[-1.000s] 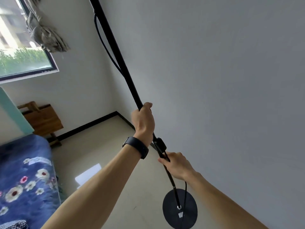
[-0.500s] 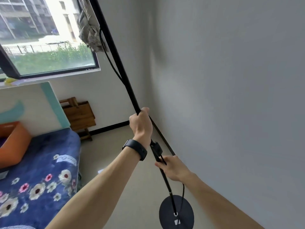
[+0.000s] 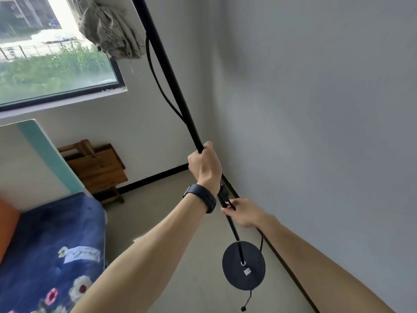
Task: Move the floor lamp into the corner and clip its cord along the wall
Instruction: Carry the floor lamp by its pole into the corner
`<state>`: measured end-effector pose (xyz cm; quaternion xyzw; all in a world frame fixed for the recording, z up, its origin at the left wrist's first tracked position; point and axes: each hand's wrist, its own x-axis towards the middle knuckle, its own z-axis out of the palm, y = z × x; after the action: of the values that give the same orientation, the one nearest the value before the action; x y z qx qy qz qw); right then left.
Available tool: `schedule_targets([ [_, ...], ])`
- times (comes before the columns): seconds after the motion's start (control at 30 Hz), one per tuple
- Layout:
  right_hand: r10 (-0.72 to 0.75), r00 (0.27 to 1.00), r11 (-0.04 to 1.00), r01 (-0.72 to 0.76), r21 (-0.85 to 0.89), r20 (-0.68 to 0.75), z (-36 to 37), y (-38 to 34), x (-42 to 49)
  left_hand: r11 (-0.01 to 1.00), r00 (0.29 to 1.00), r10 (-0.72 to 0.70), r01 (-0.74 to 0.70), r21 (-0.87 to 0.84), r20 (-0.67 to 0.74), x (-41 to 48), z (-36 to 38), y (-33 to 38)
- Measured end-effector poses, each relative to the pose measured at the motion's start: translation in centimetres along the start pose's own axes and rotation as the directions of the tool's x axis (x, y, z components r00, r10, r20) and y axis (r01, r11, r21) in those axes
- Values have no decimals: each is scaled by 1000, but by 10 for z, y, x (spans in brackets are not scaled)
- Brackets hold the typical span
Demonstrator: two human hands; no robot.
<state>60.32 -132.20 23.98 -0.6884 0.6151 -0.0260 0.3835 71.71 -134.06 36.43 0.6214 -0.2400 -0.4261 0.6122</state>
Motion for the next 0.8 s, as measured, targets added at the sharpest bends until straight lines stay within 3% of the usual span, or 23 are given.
schedule_targets([
  [0.4,41,999,994,-39,-104,19,-54,-37,249,995,994,-93,95,36,-49,235,78,17],
  [0.8,69,996,991,-62,-122,58,-86,-20,540,978,974,-149,170,119,-168,502,205,-46],
])
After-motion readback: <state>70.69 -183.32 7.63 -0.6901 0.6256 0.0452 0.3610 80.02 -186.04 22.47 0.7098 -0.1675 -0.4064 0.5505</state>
